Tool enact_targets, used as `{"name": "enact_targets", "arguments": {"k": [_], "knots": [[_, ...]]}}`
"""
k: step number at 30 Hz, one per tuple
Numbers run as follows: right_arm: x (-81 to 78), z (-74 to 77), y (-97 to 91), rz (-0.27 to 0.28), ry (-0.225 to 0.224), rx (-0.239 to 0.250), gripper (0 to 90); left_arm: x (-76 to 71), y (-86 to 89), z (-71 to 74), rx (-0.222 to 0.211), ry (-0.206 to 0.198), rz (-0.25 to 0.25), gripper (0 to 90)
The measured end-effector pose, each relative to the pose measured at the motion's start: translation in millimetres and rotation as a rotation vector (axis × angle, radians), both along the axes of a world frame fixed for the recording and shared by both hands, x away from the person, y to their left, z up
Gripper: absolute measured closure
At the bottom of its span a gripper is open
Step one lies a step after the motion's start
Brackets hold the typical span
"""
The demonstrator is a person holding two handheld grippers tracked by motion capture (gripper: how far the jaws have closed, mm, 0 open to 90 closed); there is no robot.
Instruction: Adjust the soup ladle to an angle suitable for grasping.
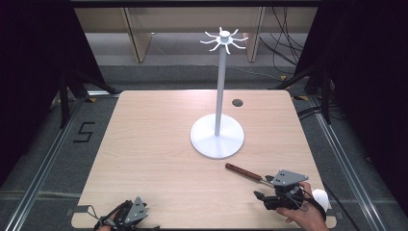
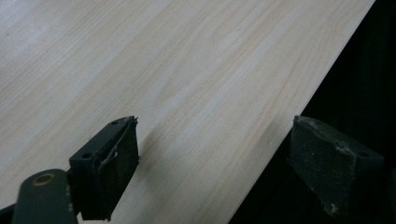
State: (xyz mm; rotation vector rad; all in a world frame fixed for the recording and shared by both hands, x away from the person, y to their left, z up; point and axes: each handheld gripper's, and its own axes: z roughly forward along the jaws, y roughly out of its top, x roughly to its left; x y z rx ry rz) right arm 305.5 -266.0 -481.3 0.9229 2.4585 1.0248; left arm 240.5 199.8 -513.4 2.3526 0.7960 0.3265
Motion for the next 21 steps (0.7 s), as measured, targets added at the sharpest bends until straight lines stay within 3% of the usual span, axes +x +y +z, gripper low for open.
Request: {"name": "enact_targets", "arguments": {"k": [7, 9, 21], "knots": [[1.8, 1.7, 1.4, -0.011, -0.002, -0.014, 30.4, 0.3, 0.0, -0.2, 0.001, -0.003, 0.007, 15.3], [3.6, 1.8, 1.7, -0.003, -0.022, -0.024, 30.4, 0.2, 0.1, -0.3, 0.0, -0.001, 0.006, 15.3], [10.4, 5.7, 6.5, 0.006, -0.017, -0.042, 30.4, 0.5, 0.4, -0.1, 0.0, -0.001, 0.006, 15.3]]}}
